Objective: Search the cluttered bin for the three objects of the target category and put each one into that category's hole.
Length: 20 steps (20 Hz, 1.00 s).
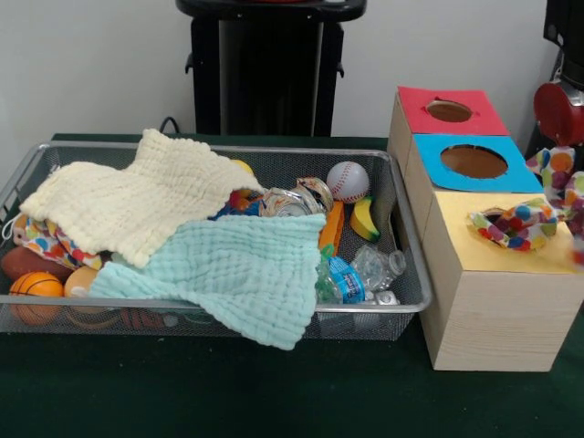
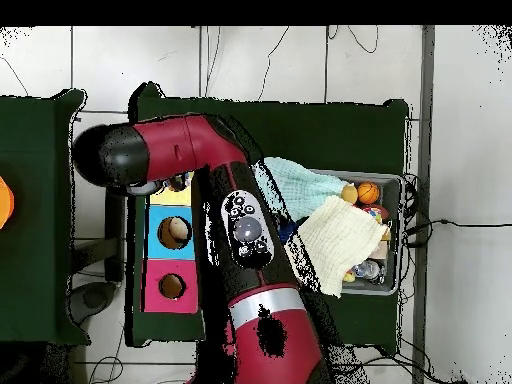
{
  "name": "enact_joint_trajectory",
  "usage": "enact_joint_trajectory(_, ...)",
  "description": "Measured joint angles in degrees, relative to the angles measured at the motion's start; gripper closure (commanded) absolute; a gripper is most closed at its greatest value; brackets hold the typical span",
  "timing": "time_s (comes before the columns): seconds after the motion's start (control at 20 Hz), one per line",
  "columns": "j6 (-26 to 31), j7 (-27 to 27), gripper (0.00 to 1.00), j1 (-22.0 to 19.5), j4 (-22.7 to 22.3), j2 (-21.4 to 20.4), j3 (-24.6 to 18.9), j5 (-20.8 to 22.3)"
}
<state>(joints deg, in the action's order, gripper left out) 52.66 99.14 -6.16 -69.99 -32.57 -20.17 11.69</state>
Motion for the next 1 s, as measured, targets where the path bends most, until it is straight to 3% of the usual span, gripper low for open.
enact_joint_trajectory(0.4,2.5,0.0,1.0,-0.4,3.4,0.9,0.4,-1.6)
enact_joint_trajectory(1.0,2.5,0.0,1.0,-3.2,3.7,0.6,0.4,-1.6)
